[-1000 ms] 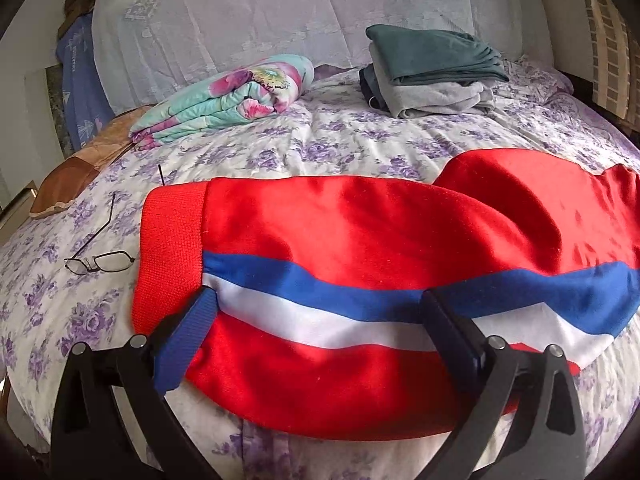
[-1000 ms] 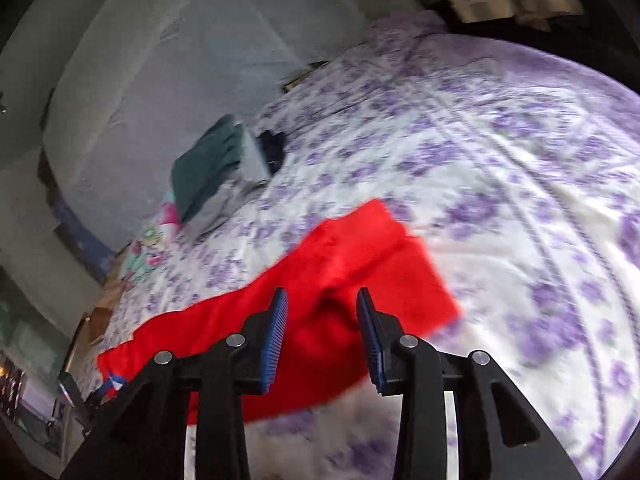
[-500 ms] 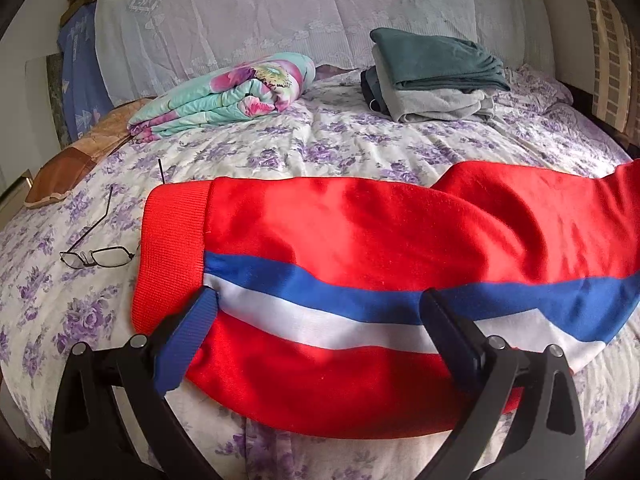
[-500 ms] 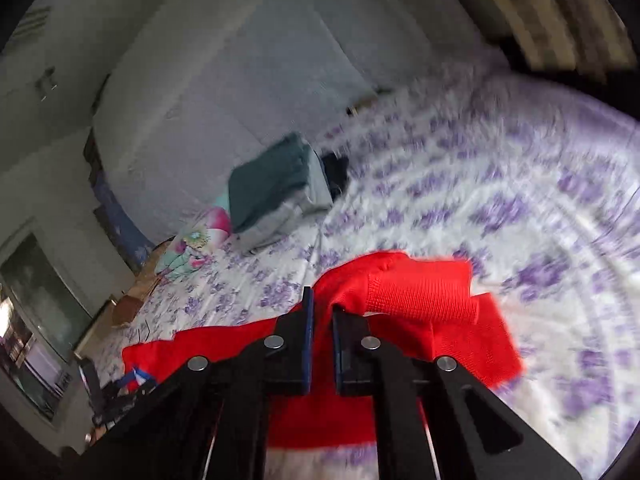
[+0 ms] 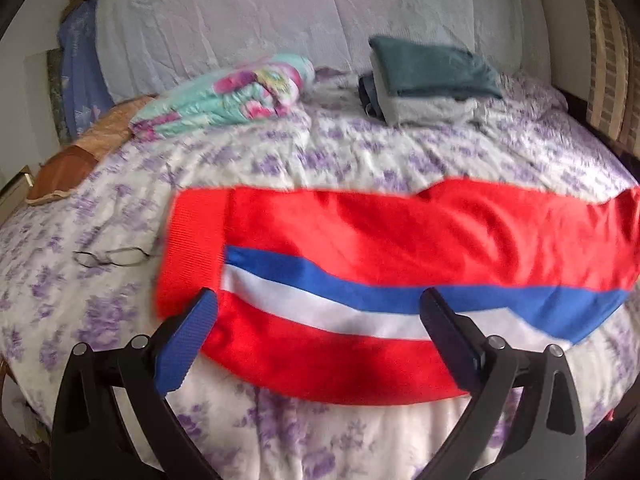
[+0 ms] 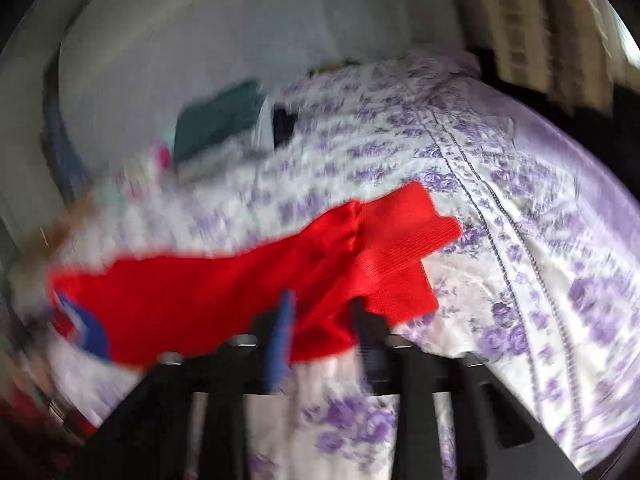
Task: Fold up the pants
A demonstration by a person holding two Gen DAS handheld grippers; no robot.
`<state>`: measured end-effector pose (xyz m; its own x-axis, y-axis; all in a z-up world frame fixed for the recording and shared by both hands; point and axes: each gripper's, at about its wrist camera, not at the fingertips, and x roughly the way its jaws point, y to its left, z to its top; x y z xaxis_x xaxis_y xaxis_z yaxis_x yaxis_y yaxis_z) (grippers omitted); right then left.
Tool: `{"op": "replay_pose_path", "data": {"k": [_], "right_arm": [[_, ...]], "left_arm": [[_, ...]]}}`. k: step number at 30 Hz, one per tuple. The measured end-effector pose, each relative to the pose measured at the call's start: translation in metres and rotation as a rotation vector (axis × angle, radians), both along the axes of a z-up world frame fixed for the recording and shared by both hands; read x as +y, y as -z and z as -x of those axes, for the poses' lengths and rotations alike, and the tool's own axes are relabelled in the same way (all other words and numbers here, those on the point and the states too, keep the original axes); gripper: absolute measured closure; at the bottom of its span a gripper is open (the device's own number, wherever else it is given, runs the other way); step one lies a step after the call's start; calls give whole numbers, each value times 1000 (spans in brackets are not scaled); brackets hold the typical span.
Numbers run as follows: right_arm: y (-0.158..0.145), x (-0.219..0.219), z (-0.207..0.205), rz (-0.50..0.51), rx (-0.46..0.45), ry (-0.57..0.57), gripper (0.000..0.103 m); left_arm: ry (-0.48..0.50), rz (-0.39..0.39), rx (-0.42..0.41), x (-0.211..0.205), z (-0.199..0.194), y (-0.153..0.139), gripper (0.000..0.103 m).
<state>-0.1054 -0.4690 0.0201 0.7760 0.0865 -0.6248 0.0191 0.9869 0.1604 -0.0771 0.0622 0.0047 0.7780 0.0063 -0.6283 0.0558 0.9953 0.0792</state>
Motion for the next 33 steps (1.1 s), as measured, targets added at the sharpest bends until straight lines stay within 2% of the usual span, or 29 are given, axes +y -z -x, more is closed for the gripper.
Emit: {"op": "replay_pose_path", "data": {"k": [1, 3, 4, 6, 8, 10, 11, 13, 14, 16, 18, 20, 21, 22, 23, 25, 27, 29, 31, 33], "right_arm": [[7, -3, -1, 52, 31, 37, 30], [22, -20, 0, 130, 97, 129, 30], [30, -34, 1, 120, 129, 177, 31], [23, -52, 13, 14, 49, 212, 32], [-3, -48, 25, -25, -110, 213, 32], [-28, -17, 22, 13, -215, 99, 32], [-36, 10, 13, 50, -235, 10, 32], [-39, 64, -6, 107, -231, -168, 32], [-34, 96, -18, 145, -207, -264, 32], [-20, 150, -34, 219, -166, -403, 32], [-2, 186, -49, 269, -115, -498, 32], [30, 203, -74, 275, 54, -553, 30], [43, 199, -85, 231, 115, -567, 26], [43, 190, -86, 154, 129, -562, 27], [37, 185, -91, 111, 145, -544, 27], [14, 186, -93, 100, 86, -552, 27], [-12, 204, -101, 88, 1, -625, 27], [-24, 225, -118, 85, -33, -686, 27], [-27, 259, -136, 136, -49, -756, 31], [-16, 294, -163, 178, -12, -820, 42]], "left_arm": [[-1, -3, -13, 1, 3, -4, 5], [11, -21, -23, 0, 7, -8, 5], [13, -35, -17, 0, 6, -7, 5], [-31, -82, 43, 4, -7, 9, 5], [-118, -118, 92, 10, -17, 23, 4], [-140, -69, 83, 15, -15, 18, 5], [-136, -9, 75, 17, -13, 10, 5], [-96, 110, 44, 19, -8, -6, 5], [-70, 145, 28, 16, -8, -14, 5], [-39, 106, 17, 4, -14, -20, 5], [-55, 35, 59, 2, -31, -10, 5], [-121, -8, 166, 16, -54, 21, 4], [-150, -59, 128, 19, -54, 25, 4], [-176, -101, 112, 21, -52, 27, 4], [-191, -70, 133, 28, -52, 27, 4], [-206, 34, 126, 42, -47, 17, 4], [-194, 128, 93, 53, -44, 6, 4], [-194, 190, 71, 62, -47, 0, 4], [-217, 170, 111, 66, -58, 12, 4], [-230, 156, 173, 70, -67, 34, 4]]}}
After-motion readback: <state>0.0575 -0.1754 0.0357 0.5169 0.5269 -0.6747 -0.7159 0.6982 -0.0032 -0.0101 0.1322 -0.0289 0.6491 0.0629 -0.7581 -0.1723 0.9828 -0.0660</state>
